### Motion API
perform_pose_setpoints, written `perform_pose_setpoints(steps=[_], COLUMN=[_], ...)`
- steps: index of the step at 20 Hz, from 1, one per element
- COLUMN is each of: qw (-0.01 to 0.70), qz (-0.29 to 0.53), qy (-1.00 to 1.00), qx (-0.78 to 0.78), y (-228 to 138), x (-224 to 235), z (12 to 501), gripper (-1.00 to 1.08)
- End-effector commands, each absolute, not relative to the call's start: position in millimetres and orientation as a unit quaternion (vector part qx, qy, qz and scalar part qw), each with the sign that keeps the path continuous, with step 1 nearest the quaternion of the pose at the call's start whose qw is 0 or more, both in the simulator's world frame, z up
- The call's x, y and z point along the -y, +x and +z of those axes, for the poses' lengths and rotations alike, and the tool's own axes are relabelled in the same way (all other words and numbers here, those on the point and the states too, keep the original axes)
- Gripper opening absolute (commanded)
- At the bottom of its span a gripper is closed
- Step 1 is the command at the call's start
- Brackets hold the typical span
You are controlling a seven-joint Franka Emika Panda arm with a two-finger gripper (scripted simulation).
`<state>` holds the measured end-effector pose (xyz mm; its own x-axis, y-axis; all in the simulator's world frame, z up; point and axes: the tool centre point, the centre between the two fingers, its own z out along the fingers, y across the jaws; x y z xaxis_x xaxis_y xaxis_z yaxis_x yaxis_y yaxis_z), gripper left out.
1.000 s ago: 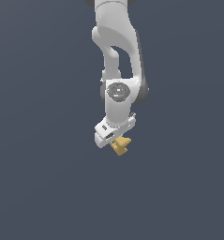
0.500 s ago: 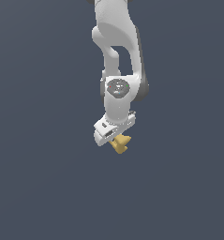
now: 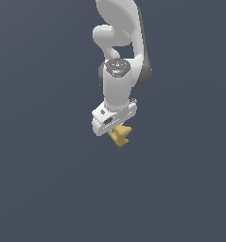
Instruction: Pick up the object and move it to a goal position.
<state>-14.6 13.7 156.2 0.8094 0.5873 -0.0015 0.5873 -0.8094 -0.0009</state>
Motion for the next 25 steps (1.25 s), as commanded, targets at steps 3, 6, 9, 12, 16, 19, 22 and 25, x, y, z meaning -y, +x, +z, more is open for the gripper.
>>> perform_pose_setpoints(steps=[3, 6, 9, 12, 16, 19, 22, 25], qw=[0.0, 0.0, 0.0, 0.0, 0.0, 0.0, 0.0, 0.0], qz=[0.0, 0.0, 0.0, 0.0, 0.0, 0.0, 0.0, 0.0], qy=[-0.951, -0.951, -0.951, -0.951, -0.951, -0.951, -0.951, -0.951], qx=[0.309, 0.309, 0.309, 0.309, 0.309, 0.309, 0.309, 0.309], y=[-28, -36, -43, -48, -53, -54, -54, -53], x=[-9, -7, -4, -2, -1, 0, 0, 1], z=[197, 223, 245, 263, 279, 286, 286, 284], gripper=[-1.0, -1.0, -1.0, -1.0, -1.0, -1.0, -1.0, -1.0])
